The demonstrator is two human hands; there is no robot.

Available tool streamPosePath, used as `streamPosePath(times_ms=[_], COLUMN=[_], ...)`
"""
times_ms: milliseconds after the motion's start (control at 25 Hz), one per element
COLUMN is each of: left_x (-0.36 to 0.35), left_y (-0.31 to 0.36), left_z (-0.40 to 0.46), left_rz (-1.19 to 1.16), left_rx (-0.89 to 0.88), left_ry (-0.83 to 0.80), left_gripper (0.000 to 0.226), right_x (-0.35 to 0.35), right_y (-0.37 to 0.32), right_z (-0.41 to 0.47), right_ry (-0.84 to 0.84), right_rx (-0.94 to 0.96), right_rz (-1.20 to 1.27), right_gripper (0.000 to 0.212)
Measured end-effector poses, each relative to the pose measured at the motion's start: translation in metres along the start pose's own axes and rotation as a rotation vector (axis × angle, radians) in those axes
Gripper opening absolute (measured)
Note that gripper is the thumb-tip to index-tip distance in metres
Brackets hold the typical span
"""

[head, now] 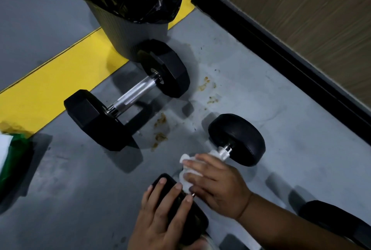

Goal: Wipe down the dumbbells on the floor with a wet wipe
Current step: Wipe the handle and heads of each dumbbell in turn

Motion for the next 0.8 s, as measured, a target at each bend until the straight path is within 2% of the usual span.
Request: streamPosePath(times_ms=[160,280,400,440,520,640,720,800], left_x=[0.001,0.003,0.003,0.004,0.004,0.005,0.005,0.005], left_y=[-0.002,-0.003,-0.003,-0.004,-0.006,-0.006,-0.007,-0.007], left_z=[0.001,0.003,0.004,0.005,0.005,0.005,0.005,0.004], left_rz=[0.002,0.001,0.010,0.005,0.006,0.008,0.001,0.001], left_rx=[-0.019,-0.019,-0.033,-0.033,-0.037,-0.042,-0.034,-0.029], left_ry=[0.003,0.003,0.009,0.008,-0.005,-0.010,-0.010,-0.015], left_gripper=[0.070,0.069,0.070,0.071,0.072,0.075,0.075,0.075], right_x=[0.006,-0.009,-0.002,0.003,0.011,0.010,0.005,0.003], right_y=[0.009,-0.017,-0.009,-0.002,0.012,0.006,-0.008,-0.020], right_z=[0.002,-0.005,-0.003,0.000,0.004,0.002,0.000,-0.003], right_ry=[0.146,0.070,-0.015,-0.018,0.055,0.147,0.093,-0.018], right_rx=[-0.266,-0.193,-0.060,-0.066,-0.193,-0.314,-0.301,-0.184], right_rz=[-0.064,0.024,0.064,0.039,0.008,0.021,0.083,0.107], right_gripper=[0.025,0.024,0.022,0.022,0.024,0.028,0.034,0.034])
Point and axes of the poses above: each hand's wrist, its own z-axis towards the middle knuckle, its own x-axis out of the back of the hand, y = z × x, the point moved 4 cm from there along z, towards the middle knuckle, and after that the axes turned 7 degrees about y, right-handed, at the moved point
